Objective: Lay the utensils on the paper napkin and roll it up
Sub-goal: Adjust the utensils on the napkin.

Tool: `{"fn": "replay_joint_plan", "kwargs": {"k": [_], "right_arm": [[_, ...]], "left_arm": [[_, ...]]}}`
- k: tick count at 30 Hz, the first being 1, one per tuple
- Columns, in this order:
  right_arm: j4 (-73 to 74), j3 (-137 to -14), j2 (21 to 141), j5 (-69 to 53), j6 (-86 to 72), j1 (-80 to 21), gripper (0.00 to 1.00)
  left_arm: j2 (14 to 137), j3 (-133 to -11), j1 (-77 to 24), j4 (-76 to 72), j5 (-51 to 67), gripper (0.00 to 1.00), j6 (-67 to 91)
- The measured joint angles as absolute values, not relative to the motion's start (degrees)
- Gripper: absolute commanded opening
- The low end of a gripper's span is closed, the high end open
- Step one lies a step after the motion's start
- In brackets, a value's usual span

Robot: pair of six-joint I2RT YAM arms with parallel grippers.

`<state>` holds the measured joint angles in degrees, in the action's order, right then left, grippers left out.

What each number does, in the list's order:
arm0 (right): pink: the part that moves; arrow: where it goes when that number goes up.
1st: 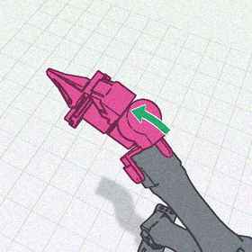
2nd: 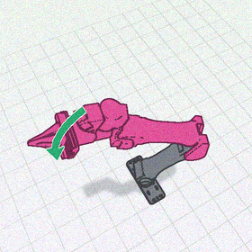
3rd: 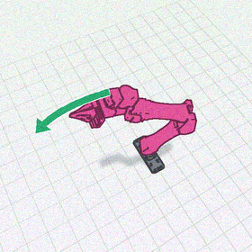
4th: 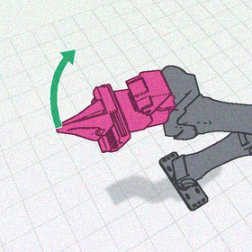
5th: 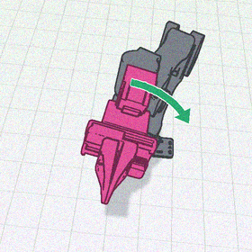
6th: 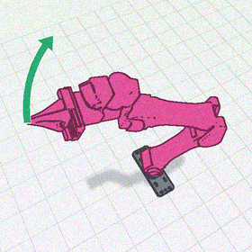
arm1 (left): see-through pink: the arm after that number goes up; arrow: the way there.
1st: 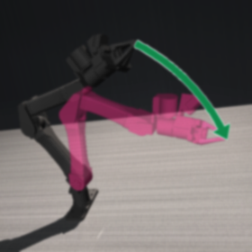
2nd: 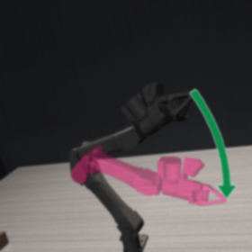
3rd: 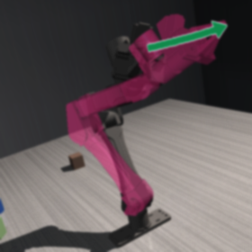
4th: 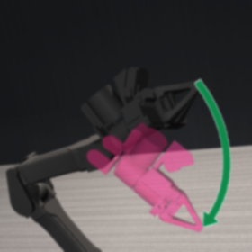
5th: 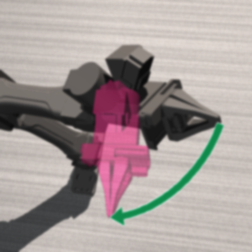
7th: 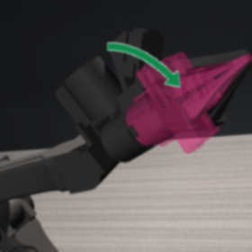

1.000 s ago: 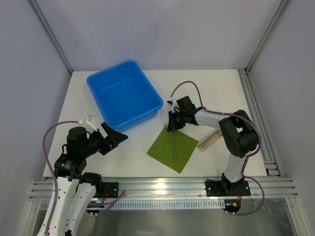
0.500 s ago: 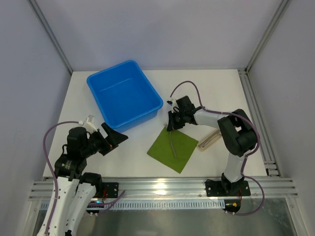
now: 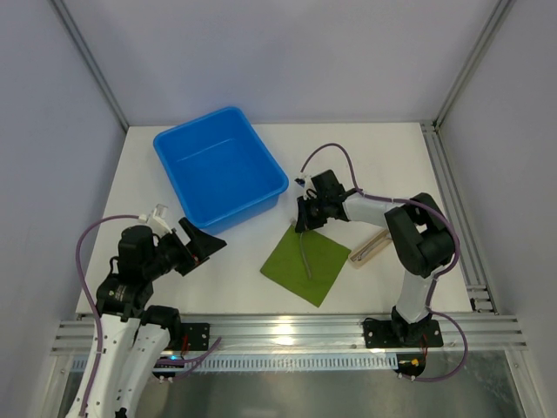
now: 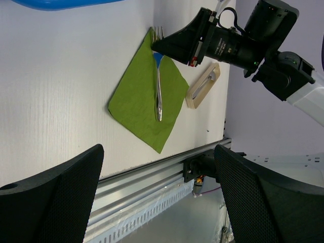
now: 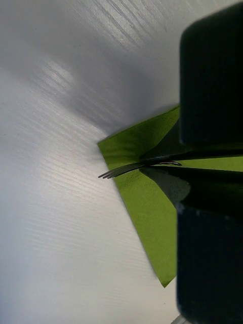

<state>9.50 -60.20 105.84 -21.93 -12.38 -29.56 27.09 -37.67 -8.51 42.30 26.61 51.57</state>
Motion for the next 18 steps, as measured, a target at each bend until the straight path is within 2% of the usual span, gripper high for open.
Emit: {"fn": "replay_joint_plan", "kwargs": {"k": [18], "right_arm": [[9.43, -60.1, 104.97, -20.25, -12.56, -29.56, 0.32]], "left_arm": [[26.39, -37.69, -8.51, 42.74, 26.59, 0.91, 51.57]]}}
